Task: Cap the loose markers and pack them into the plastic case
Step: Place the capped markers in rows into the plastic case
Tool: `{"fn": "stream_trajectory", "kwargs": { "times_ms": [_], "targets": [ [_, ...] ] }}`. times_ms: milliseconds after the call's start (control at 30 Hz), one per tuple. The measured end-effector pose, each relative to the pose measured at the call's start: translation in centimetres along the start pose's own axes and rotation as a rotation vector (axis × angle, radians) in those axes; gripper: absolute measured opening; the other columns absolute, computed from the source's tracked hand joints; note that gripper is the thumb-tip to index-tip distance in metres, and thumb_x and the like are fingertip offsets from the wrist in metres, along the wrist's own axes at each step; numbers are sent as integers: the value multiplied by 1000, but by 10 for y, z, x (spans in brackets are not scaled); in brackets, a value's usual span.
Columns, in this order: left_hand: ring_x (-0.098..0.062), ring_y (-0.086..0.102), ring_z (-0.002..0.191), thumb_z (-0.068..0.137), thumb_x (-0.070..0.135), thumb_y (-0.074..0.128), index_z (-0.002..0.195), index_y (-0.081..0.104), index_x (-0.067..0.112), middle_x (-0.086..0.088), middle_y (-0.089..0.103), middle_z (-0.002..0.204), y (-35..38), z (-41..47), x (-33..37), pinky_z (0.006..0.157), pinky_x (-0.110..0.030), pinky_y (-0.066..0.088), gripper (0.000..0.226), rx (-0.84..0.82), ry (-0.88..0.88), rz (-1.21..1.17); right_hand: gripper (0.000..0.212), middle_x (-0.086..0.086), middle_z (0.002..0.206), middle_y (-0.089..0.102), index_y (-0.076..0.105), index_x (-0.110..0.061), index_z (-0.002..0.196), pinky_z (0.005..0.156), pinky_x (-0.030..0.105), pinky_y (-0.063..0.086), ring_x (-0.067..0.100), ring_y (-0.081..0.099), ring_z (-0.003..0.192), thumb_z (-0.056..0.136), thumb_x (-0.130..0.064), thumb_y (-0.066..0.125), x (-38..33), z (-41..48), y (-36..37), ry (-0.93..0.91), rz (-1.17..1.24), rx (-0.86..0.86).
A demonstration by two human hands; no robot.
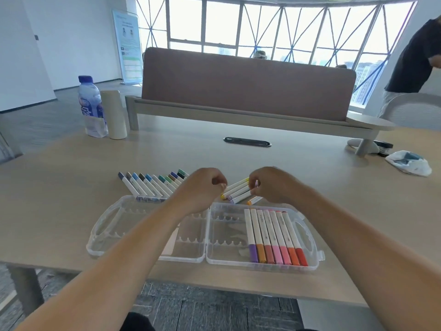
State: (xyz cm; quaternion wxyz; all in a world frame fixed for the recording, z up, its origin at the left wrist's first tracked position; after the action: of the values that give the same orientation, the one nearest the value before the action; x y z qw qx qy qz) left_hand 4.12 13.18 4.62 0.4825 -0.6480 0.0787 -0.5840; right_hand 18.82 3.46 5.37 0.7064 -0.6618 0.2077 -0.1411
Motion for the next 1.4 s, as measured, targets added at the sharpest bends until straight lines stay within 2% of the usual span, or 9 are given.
{"fn": "stream_trajectory", "kwargs": {
  "times_ms": [200, 400, 533, 700, 833, 1033, 1133, 1267, 1400],
  "targets": [
    [-11, 60, 80, 97, 20, 53, 98, 67, 24, 6, 67, 95, 1, 15, -9, 76, -26, 45, 14, 29, -21, -23, 17, -3, 114, 65, 69, -34, 105, 86, 33, 50, 20, 60, 103, 90, -25, 67, -3, 26, 15, -79, -196, -22],
    [-11, 63, 85, 97, 24, 53, 98, 69, 23, 10, 67, 91, 5, 18, -12, 81, -30, 53, 16, 28, -20, -10, 27, -3, 111, 65, 68, -33, 113, 80, 29, 46, 22, 60, 102, 89, -21, 70, -8, 33, 23, -153, -314, -97],
    [-11, 62, 85, 97, 27, 52, 97, 68, 25, 9, 67, 91, 7, 16, -14, 78, -29, 50, 16, 20, -28, 23, 24, -3, 109, 67, 68, -32, 112, 74, 27, 40, 21, 60, 98, 90, -20, 67, -11, 30, 21, -209, -338, -47],
    [-13, 62, 88, 97, 29, 52, 101, 67, 23, 5, 68, 95, 9, 10, -13, 78, -31, 51, 16, 11, -49, 38, 12, -7, 103, 63, 63, -30, 102, 79, 31, 49, 17, 60, 92, 94, -21, 61, -8, 21, 9, -214, -307, 63],
    [-14, 63, 92, 94, 27, 56, 99, 66, 24, 6, 68, 98, 8, 3, -11, 83, -34, 51, 12, 23, -63, -1, 5, -4, 94, 62, 62, -22, 94, 68, 30, 41, 17, 57, 81, 95, -26, 59, -5, 9, -12, -99, -148, 126],
    [-13, 64, 86, 92, 29, 61, 102, 64, 26, 9, 67, 96, 17, -23, 6, 72, -27, 50, 11, -51, -19, 2, 26, 7, 57, 54, 65, 2, 70, 52, 26, 35, 15, 47, 48, 83, -21, 66, -18, -34, 0, 115, 333, -172],
    [-10, 62, 98, 89, 32, 66, 120, 61, 26, 9, 65, 114, 28, -37, 10, 89, -31, 53, 32, -140, 7, 52, 23, 9, 52, 56, 60, -6, 62, 50, 25, 33, 21, 47, 46, 82, -18, 62, -25, -55, 9, 162, 451, -227],
    [-15, 63, 108, 91, 35, 65, 144, 43, 29, 9, 51, 138, 41, -53, 14, 95, -32, 53, 58, -281, 23, 117, 30, 3, 47, 51, 53, -12, 55, 46, 23, 31, 19, 44, 43, 84, -16, 62, -30, -67, 20, 191, 513, -232],
    [-14, 41, 138, 95, 30, 58, 153, 29, 28, 7, 32, 158, 42, -58, 15, 110, -27, 33, 65, -292, 64, 179, 36, 4, 54, 56, 60, -8, 63, 48, 24, 39, 15, 49, 44, 92, -30, 65, -29, -69, 24, 182, 460, -248]
  ]
}}
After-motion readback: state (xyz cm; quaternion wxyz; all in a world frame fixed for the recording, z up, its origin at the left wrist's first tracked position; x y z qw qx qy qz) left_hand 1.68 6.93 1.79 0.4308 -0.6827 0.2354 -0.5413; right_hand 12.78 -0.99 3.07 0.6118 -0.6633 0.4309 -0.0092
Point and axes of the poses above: each hand's wrist, its own z-axis towards the middle knuckle, its own y-axis out of the palm, x = y × z, the point moved 6 cm from there along z, towards the middle knuckle
